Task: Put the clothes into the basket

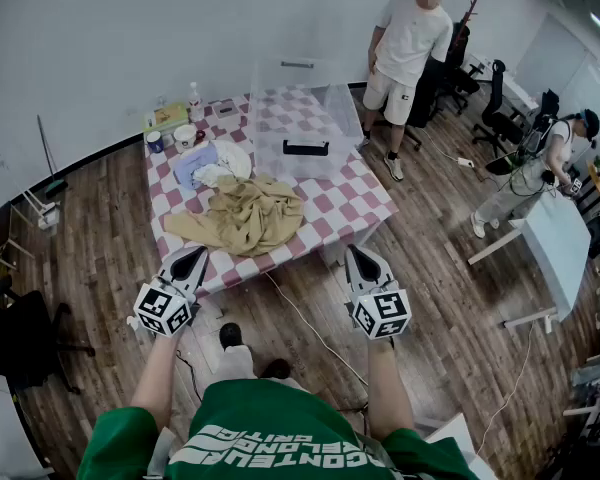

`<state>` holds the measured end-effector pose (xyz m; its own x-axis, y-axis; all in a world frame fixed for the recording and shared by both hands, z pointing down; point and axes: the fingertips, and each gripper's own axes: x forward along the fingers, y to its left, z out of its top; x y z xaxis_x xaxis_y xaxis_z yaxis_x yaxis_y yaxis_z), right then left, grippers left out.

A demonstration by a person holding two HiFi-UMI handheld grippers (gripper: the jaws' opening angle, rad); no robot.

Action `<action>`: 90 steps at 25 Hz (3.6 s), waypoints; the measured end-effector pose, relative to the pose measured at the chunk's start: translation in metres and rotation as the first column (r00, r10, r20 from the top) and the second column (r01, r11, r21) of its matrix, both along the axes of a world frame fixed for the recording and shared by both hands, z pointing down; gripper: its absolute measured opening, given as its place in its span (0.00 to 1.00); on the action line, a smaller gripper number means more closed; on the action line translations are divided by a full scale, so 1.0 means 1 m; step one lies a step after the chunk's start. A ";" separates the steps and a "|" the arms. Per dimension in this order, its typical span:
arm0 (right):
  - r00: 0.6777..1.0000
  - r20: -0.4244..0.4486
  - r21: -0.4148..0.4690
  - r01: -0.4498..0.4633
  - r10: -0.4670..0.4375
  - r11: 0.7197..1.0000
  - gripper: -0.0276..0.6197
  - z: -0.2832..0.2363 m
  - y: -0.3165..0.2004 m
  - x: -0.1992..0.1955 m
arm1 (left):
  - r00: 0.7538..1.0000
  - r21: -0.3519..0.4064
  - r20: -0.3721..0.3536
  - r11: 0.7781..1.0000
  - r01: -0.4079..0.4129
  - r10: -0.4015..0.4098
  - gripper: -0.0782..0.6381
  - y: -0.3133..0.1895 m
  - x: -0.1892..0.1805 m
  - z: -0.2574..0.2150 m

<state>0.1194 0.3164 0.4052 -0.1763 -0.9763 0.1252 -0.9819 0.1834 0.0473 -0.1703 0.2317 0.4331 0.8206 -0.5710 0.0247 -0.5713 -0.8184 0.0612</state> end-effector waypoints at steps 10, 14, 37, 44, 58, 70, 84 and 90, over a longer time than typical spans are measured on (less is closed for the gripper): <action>1.000 0.012 0.000 -0.001 0.001 1.000 0.05 0.012 0.003 0.012 | 1.000 -0.007 0.011 1.000 0.019 -0.019 0.11 0.003 0.006 0.006; 1.000 0.027 0.001 0.013 -0.013 1.000 0.05 0.016 -0.002 0.011 | 0.999 -0.013 0.020 0.999 0.032 -0.031 0.11 0.002 0.003 0.009; 0.990 0.009 -0.164 0.143 -0.143 0.976 0.05 0.098 -0.163 0.004 | 0.990 -0.163 0.041 0.977 0.139 -0.134 0.11 -0.125 0.010 0.100; 0.988 0.037 -0.239 0.152 -0.148 0.959 0.05 0.136 -0.213 0.003 | 0.988 -0.233 0.061 0.960 0.155 -0.145 0.11 -0.171 0.009 0.137; 0.979 0.056 -0.356 0.205 -0.198 0.912 0.06 0.194 -0.290 -0.019 | 0.972 -0.390 0.127 0.891 0.234 -0.200 0.11 -0.235 -0.020 0.226; 0.960 0.110 -0.477 0.277 -0.256 0.834 0.32 0.243 -0.329 -0.031 | 0.955 -0.560 0.219 0.776 0.290 -0.198 0.31 -0.260 -0.041 0.310; 0.948 0.178 -0.702 0.310 -0.264 0.641 0.64 0.338 -0.346 -0.033 | 0.925 -0.691 0.373 0.643 0.331 -0.076 0.64 -0.266 -0.021 0.398; 0.934 0.237 -0.751 0.351 -0.268 0.559 0.64 0.372 -0.351 -0.054 | 0.913 -0.689 0.407 0.651 0.320 -0.018 0.64 -0.266 0.008 0.407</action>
<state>0.0654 -0.0350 0.7767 -0.4989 -0.4004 0.7686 -0.8492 0.4029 -0.3414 -0.1624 -0.0342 0.8405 0.5602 -0.3678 0.7422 -0.7992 -0.4756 0.3675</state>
